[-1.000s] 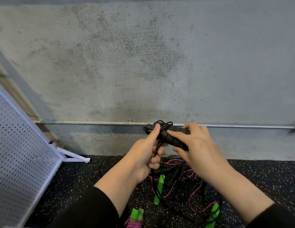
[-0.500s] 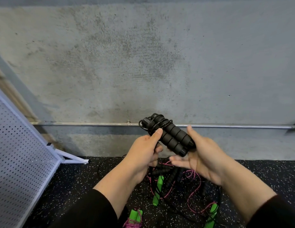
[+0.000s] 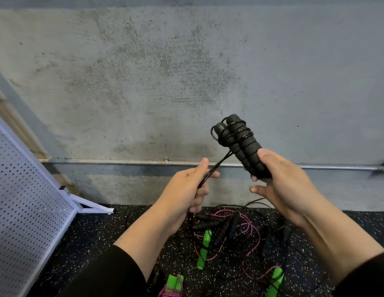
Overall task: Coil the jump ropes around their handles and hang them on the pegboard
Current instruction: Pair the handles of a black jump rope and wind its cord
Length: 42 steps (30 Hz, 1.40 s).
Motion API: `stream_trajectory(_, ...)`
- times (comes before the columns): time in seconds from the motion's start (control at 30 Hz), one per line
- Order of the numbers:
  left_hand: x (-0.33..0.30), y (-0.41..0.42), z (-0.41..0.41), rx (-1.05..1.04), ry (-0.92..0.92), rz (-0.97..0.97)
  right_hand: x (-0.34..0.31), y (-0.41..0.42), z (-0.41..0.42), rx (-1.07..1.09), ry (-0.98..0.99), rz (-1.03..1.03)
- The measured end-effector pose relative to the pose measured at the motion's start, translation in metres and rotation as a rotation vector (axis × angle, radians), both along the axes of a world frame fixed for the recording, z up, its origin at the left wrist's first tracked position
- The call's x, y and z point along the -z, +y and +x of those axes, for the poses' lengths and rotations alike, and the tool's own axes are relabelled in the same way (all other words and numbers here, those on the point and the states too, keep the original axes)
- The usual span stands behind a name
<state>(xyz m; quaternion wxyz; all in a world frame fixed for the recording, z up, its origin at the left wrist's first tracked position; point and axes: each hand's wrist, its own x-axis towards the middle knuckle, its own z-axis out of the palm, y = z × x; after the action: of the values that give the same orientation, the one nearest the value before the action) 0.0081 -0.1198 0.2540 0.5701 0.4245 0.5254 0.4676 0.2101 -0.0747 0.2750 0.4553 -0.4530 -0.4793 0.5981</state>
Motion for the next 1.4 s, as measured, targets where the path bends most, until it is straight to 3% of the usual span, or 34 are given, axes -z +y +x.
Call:
stream_trajectory(0.2, 0.001, -0.001, 0.006, 0.008, -0.022, -0.083, 0.019, -0.004, -0.010, -0.057, -0.710, 0.288)
stream_trajectory(0.7, 0.012, 0.002, 0.005, -0.098, -0.003, -0.130, 0.024, -0.020, -0.023, -0.042, -1.031, 0.623)
stream_trajectory(0.77, 0.012, 0.003, 0.003, -0.104, -0.029, -0.144, 0.024, -0.016, -0.018, -0.077, -1.005, 0.611)
stream_trajectory(0.83, 0.011, 0.003, 0.002, -0.098, -0.058, -0.162, 0.020, -0.014, -0.015, -0.126, -0.859, 0.507)
stream_trajectory(0.93, 0.009, 0.003, 0.005, -0.056, -0.101, -0.165, 0.017, -0.015, -0.019, -0.055, -0.435, 0.238)
stream_trajectory(1.03, 0.007, 0.001, 0.009, -0.021, -0.124, -0.159, 0.014, -0.015, -0.018, -0.118, 0.009, -0.210)
stream_trajectory(1.1, 0.006, 0.001, 0.009, -0.026, -0.130, -0.163, 0.009, -0.017, -0.013, -0.284, 0.032, -0.378)
stream_trajectory(1.17, 0.006, 0.002, 0.007, -0.027, -0.133, -0.173, 0.007, -0.017, -0.011, -0.368, -0.027, -0.384)
stream_trajectory(1.3, 0.004, 0.003, 0.003, -0.006, -0.136, -0.192, 0.011, -0.012, -0.010, -0.269, -0.049, -0.196)
stream_trajectory(1.4, 0.000, 0.003, -0.001, -0.006, -0.064, -0.208, 0.012, -0.005, -0.007, -0.145, -0.175, -0.030)
